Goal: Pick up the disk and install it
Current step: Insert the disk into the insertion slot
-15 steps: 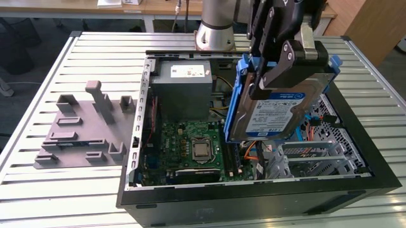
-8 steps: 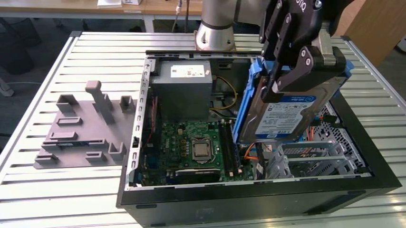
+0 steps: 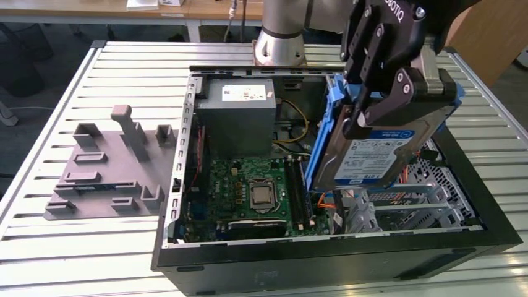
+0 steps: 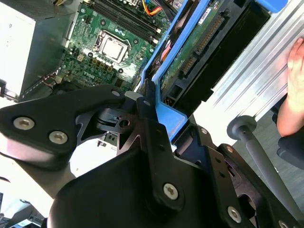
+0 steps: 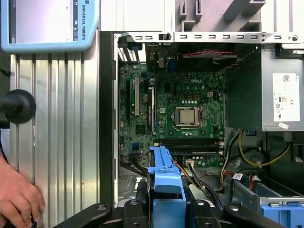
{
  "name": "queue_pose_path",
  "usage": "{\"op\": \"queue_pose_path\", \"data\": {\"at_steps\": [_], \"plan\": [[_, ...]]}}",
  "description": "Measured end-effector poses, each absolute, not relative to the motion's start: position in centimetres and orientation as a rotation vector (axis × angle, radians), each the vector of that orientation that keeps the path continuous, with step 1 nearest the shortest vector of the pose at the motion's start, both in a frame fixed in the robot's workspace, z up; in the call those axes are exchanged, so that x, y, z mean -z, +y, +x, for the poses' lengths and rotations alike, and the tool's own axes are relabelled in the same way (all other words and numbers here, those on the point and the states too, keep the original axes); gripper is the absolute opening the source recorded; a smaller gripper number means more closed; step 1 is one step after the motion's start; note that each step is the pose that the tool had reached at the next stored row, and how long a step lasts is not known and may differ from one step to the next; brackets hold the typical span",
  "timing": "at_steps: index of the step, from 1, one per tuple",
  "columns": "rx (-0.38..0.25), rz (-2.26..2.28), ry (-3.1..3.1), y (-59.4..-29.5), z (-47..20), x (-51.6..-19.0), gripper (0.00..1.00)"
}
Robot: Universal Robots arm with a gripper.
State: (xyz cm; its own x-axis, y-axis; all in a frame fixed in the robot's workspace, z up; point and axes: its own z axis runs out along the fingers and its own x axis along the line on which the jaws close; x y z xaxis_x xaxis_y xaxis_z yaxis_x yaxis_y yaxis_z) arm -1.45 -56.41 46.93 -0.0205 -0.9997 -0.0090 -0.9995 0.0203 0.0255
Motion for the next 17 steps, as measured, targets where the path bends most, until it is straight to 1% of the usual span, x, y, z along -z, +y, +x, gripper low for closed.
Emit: {"op": "queue_pose_path", "data": {"at_steps": [17], "plan": [[0.038,2.187,-2.24,-57.0,1.7,-46.0,0.36]]}}
